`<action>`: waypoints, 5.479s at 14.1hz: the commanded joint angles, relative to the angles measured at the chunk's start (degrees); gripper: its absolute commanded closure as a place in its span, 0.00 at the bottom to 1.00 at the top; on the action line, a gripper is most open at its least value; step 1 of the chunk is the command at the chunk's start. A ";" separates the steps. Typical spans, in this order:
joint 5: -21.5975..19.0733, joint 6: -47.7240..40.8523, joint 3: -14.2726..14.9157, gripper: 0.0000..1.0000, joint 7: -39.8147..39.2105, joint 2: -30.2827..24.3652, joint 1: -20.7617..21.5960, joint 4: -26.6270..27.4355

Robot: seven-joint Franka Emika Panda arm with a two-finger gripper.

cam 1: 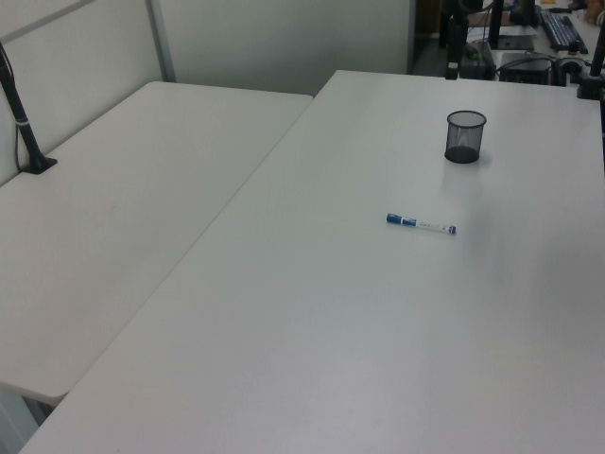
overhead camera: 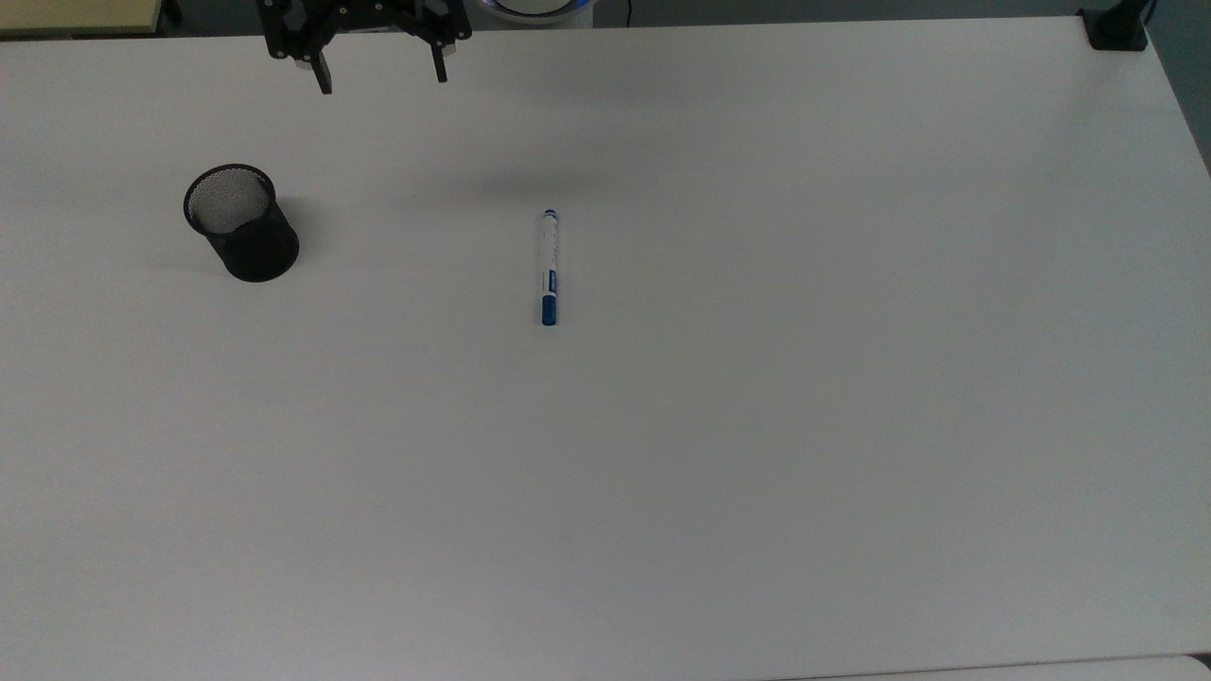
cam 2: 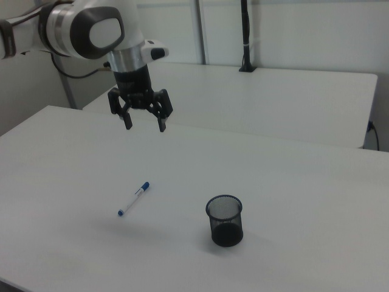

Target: Insert the marker

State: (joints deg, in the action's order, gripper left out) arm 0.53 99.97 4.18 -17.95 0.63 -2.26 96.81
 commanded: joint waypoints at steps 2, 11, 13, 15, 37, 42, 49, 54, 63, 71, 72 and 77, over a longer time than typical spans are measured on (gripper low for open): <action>0.61 3.82 -0.31 0.00 0.00 3.15 1.02 2.94; 0.70 20.07 -0.31 0.04 18.56 12.46 9.90 10.93; 0.87 24.12 -0.31 0.10 20.49 14.92 10.26 11.73; 1.23 25.97 -0.31 0.17 21.20 16.68 10.43 11.65; 3.25 29.76 -0.93 1.00 23.50 5.72 2.01 12.52; 2.72 41.51 -1.01 1.00 9.45 -4.23 -7.04 23.94; 2.55 60.67 -1.01 1.00 1.61 -1.34 -13.65 27.55; 2.63 64.56 -1.01 1.00 0.38 1.74 -15.67 27.56; 2.63 81.34 -1.01 1.00 -1.03 3.77 -16.37 36.69; 2.63 78.99 -0.93 0.08 7.83 1.05 -17.60 35.56; 2.63 75.59 -1.01 0.00 10.37 -0.09 -17.17 34.08; 2.46 27.84 -1.80 0.00 16.19 -4.32 -14.89 12.66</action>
State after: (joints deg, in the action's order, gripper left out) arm 3.13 147.74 2.76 -4.72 -2.70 -18.90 119.19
